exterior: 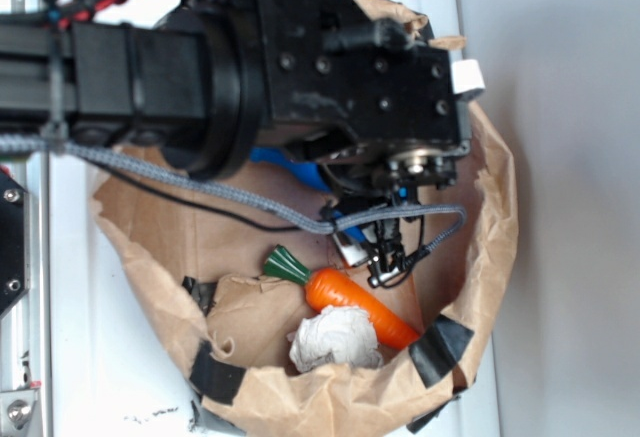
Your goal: Grab the blue bottle.
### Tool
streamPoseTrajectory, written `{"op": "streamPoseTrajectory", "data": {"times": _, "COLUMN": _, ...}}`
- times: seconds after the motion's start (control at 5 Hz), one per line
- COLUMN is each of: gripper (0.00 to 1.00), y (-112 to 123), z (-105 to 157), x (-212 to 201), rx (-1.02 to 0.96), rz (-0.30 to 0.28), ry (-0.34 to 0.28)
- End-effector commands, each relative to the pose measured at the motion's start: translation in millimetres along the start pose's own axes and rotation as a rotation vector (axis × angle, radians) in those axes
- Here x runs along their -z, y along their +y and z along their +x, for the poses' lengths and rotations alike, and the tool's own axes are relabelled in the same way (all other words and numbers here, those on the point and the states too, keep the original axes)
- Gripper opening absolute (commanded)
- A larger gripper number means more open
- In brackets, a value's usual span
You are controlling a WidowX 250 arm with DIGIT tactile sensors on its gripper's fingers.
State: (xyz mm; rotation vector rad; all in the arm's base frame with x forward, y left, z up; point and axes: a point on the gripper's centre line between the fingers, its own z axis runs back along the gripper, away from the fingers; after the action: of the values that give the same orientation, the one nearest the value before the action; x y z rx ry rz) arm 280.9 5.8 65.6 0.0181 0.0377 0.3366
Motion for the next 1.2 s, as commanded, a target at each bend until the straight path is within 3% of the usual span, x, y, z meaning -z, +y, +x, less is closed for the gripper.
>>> {"op": "streamPoseTrajectory", "data": {"times": 0.0, "gripper": 1.0, "y": 15.9, "z": 12.2, "x": -7.0, "rx": 0.128, "rz": -0.023, "ry": -0.117}}
{"op": "streamPoseTrajectory", "data": {"times": 0.4, "gripper": 1.0, "y": 24.4, "z": 9.7, "x": 16.8, "rx": 0.256, "rz": -0.036, "ry": -0.138}}
{"op": "streamPoseTrajectory", "data": {"times": 0.6, "gripper": 1.0, "y": 21.5, "z": 6.9, "x": 31.1, "rx": 0.273, "rz": -0.016, "ry": -0.139}}
{"op": "streamPoseTrajectory", "data": {"times": 0.8, "gripper": 0.14, "y": 20.0, "z": 6.9, "x": 42.9, "rx": 0.273, "rz": -0.012, "ry": -0.147}}
{"op": "streamPoseTrajectory", "data": {"times": 1.0, "gripper": 0.0, "y": 18.7, "z": 9.2, "x": 49.0, "rx": 0.263, "rz": -0.003, "ry": -0.158}}
